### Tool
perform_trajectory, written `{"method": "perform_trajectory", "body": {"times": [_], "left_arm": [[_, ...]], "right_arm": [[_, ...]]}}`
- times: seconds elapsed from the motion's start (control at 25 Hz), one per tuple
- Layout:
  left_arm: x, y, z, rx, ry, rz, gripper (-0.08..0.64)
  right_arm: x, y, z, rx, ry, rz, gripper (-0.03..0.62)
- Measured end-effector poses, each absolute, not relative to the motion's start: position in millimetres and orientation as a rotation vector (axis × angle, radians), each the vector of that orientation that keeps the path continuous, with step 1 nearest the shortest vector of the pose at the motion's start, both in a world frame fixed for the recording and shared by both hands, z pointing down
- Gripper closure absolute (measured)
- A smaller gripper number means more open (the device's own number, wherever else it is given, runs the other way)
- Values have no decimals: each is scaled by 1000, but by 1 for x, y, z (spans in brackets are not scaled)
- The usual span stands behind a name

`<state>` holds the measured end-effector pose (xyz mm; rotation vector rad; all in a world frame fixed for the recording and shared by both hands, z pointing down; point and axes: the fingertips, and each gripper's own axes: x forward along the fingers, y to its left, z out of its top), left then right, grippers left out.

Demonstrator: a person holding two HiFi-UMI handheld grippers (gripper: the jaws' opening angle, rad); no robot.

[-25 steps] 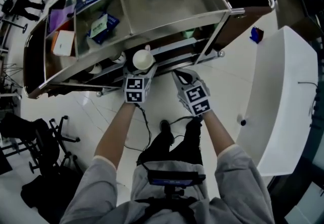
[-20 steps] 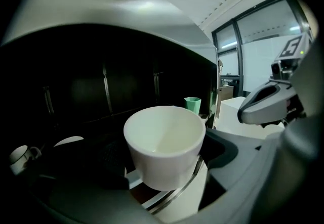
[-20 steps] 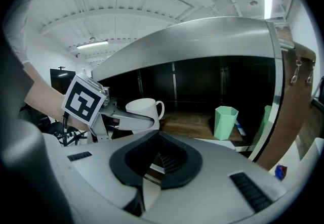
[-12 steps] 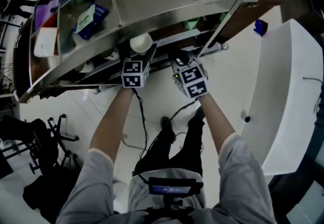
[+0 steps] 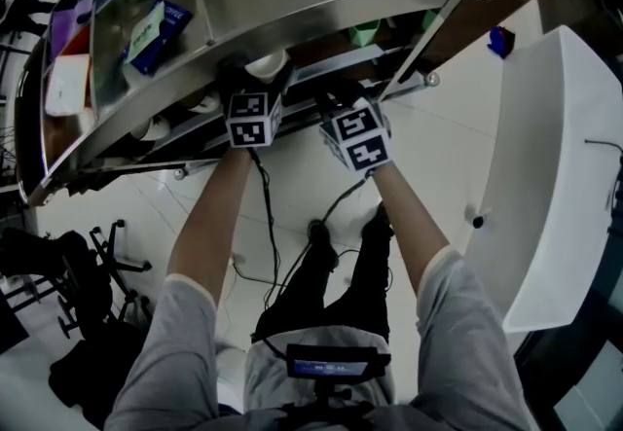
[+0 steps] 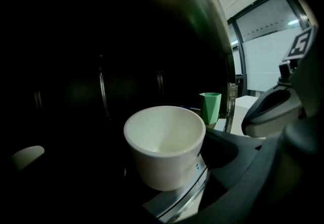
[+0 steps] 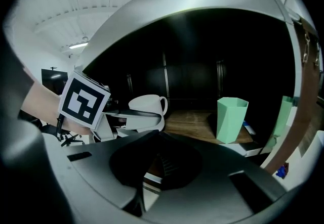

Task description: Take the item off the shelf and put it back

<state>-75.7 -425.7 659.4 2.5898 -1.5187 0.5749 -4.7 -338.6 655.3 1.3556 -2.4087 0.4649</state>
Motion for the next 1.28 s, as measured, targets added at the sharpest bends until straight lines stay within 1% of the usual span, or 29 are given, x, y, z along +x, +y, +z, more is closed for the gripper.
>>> {"method": "perform_trajectory", "body": {"times": [0.32, 0.52, 0.64, 0.88, 1.28], "left_arm": [[-79, -431, 675, 2558, -1523, 563, 132], [-82, -431, 672, 2530, -1557, 500, 130], [-80, -429, 671, 2541, -1537, 503, 110], [-86, -421, 659, 2531, -1533, 518, 110], [-104, -355, 626, 2450, -1518, 560, 110]], "right_arm": [[-8, -338, 659, 1343, -2417, 477, 584], [-6, -335, 660, 1339, -2417, 484, 584], [-3, -333, 661, 1344, -2413, 493, 584], [-1, -329, 657, 1347, -2401, 495, 584], [5, -297, 617, 1342, -2375, 488, 584]]}}
